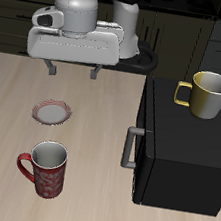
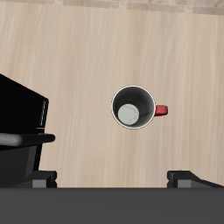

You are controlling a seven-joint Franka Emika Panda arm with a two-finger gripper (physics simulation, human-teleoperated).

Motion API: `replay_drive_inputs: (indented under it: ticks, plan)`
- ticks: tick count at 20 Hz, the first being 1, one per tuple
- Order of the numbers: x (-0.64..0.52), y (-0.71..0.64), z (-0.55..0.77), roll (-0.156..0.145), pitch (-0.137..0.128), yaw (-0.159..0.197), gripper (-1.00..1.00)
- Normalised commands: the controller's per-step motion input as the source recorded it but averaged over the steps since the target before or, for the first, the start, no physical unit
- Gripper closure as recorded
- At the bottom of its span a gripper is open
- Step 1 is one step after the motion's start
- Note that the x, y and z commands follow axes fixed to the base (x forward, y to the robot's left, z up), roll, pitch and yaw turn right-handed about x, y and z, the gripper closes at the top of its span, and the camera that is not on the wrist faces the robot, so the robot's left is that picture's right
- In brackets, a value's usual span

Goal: Place the red mug on the plate

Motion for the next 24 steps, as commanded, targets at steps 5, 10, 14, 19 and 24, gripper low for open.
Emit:
replay_drive_inputs:
  ticks: [5, 10, 14, 19, 24]
  plan:
    - [0.15, 0.15, 0.02, 0.013, -0.022, -0.011, -1.00]
    - [0.19, 0.15, -0.13, -0.023, 0.010, -0.012, -1.00]
    - [0.07, 0.12, -0.15, 0.000, -0.011, 0.012, -1.00]
    - [0.07, -0.06, -0.18, -0.003, -0.015, 0.001, -1.00]
    - [0.05, -0.08, -0.24, 0.000, 0.011, 0.009, -1.00]
